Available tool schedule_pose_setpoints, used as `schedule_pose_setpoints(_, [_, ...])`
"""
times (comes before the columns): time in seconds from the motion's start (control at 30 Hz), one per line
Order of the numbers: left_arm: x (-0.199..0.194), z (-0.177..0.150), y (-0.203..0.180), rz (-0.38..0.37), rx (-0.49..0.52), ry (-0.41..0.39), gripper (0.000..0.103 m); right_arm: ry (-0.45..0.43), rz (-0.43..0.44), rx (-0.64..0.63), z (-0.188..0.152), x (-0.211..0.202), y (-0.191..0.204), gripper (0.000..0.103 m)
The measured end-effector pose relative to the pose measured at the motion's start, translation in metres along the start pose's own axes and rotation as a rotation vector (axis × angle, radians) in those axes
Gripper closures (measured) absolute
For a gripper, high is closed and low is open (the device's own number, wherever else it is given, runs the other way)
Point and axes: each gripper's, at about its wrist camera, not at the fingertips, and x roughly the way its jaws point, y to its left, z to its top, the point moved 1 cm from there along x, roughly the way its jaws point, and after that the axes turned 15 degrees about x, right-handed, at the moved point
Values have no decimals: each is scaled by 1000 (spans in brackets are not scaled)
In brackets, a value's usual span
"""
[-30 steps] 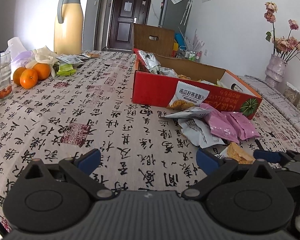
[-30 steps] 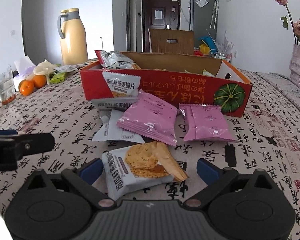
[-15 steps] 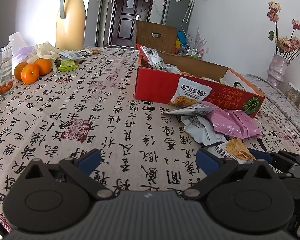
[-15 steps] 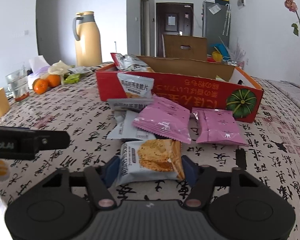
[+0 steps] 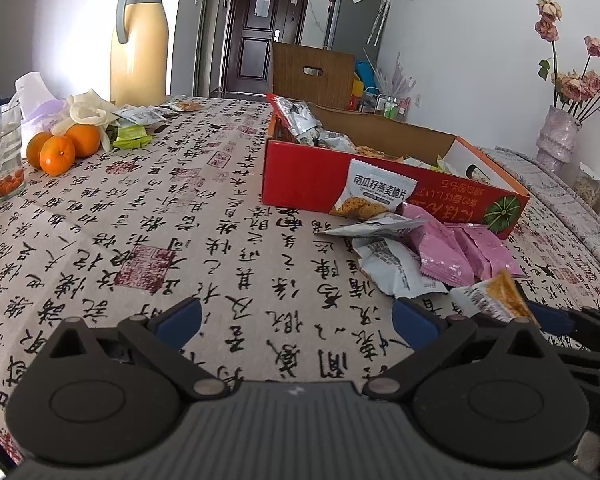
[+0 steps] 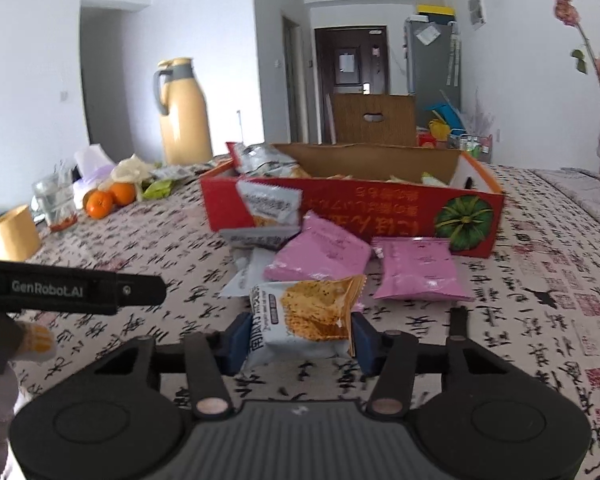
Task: Organize snacks
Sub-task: 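Grasp the white cracker packet with the right gripper and lift it, then grasp a white packet with the left gripper while the right gripper holds its packet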
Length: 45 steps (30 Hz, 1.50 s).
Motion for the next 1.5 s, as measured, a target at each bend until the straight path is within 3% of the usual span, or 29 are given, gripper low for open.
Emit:
schedule_pose_setpoints(0.47, [34, 25, -28, 38, 25, 68, 0, -77, -98, 140, 11, -14, -64, 51])
schedule_pose_setpoints(0.83, [68, 50, -42, 153, 11, 123, 0, -81, -100, 199, 10, -16, -90, 51])
schedule_pose_setpoints(1.5, [88, 54, -69, 153, 78, 177, 1, -69, -102, 242, 7, -9, -109, 50])
